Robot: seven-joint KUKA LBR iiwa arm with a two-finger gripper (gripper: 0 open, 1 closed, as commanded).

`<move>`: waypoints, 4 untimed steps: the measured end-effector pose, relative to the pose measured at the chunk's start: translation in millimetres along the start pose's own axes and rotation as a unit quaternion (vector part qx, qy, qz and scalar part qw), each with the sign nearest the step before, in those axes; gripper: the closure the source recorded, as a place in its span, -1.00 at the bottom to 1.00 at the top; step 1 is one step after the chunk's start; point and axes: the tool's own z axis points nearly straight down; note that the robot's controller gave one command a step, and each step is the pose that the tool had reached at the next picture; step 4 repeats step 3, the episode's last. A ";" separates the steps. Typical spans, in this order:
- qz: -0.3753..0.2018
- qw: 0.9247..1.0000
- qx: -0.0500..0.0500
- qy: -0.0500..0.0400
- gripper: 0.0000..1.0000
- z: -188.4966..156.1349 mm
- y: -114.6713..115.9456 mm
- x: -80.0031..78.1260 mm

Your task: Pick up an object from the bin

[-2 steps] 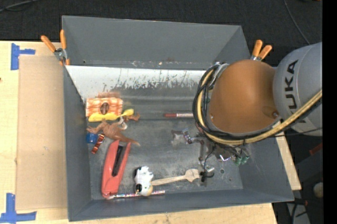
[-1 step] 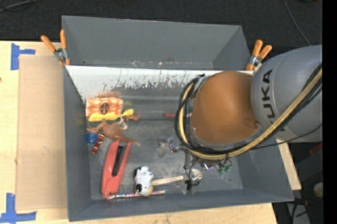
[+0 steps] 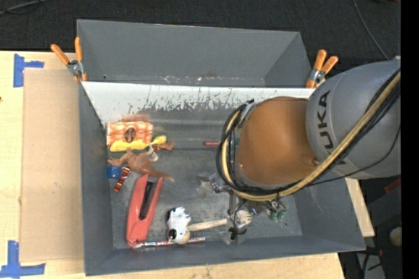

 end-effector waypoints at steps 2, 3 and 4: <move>-0.039 0.999 0.001 -0.002 1.00 77.9 41.1 -15.3; -0.039 0.999 0.001 -0.002 1.00 78.0 41.2 -15.2; -0.039 0.999 0.001 -0.002 1.00 78.0 41.2 -15.2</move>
Offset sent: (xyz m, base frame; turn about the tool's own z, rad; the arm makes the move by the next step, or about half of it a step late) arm -0.0032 0.0437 -0.0775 -0.0767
